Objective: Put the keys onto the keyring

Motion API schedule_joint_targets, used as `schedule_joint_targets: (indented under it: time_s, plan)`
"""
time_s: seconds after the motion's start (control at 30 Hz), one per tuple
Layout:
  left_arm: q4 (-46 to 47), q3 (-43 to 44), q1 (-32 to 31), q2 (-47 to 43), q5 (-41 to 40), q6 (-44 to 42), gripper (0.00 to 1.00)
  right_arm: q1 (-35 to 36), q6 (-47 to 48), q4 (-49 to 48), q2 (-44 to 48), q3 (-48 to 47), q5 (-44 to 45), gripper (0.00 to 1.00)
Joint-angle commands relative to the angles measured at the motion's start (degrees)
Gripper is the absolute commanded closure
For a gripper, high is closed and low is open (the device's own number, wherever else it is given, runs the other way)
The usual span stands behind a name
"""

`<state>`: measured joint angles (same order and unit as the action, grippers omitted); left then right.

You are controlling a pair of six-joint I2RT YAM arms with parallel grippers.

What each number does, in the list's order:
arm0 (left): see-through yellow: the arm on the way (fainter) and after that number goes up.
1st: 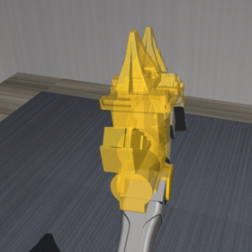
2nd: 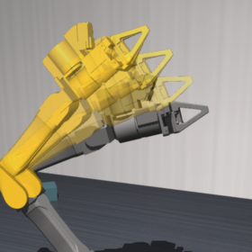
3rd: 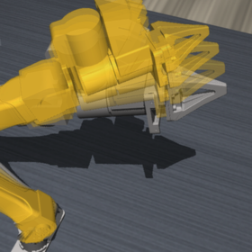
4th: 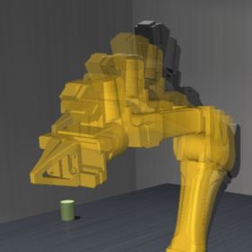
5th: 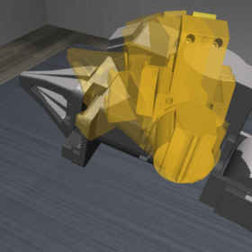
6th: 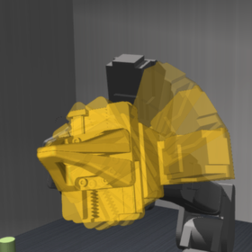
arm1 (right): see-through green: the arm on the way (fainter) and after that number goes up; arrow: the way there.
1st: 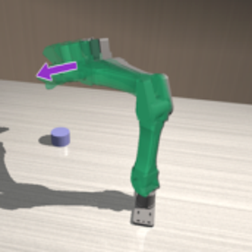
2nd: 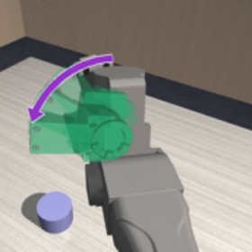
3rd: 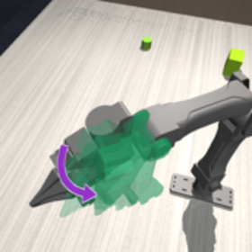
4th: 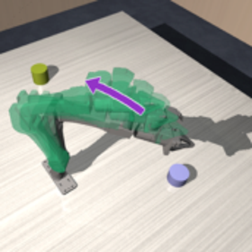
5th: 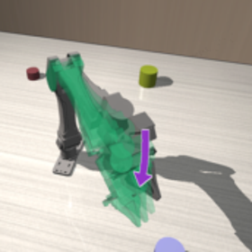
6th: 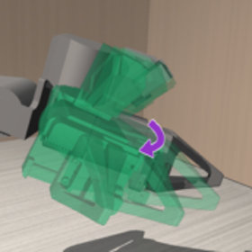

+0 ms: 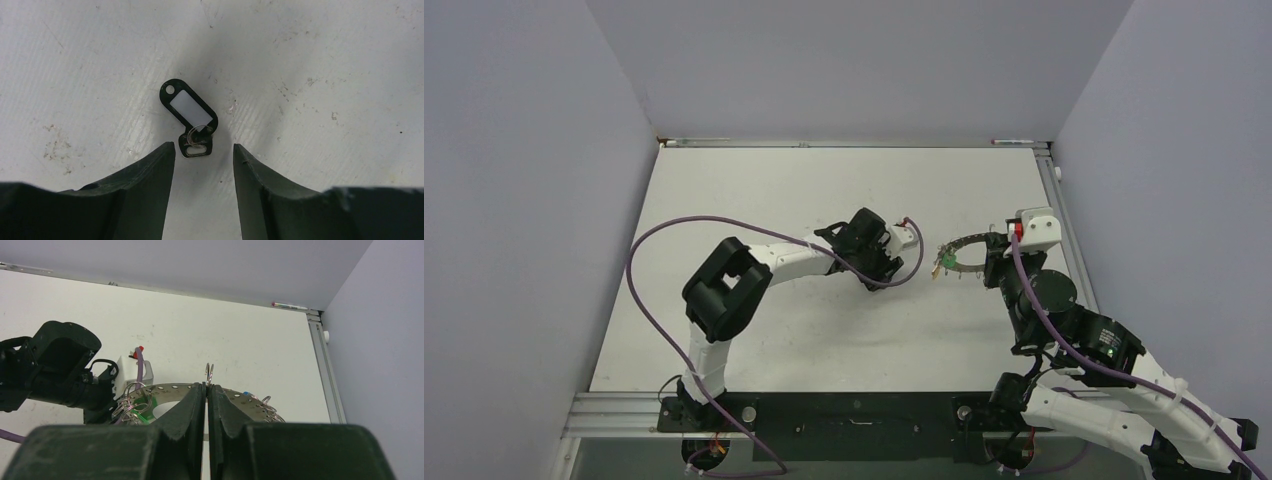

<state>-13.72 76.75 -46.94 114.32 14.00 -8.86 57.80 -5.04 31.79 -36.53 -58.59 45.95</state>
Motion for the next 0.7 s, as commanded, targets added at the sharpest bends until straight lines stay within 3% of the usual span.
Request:
schedule_joint_targets:
  time_s: [0.0,0.67]
  plan:
    - [3.24,1.85,-0.55,0.46,0.74,-1.12,0.58,0.17,0.03,-2.25,0.52,-0.13,0.19,0.95]
    - [3.62,2.04,-2.47,1.86,-4.54,-1.51,0.69,0.14,0.16,-1.91,0.54,-0.30,0.19,0.95]
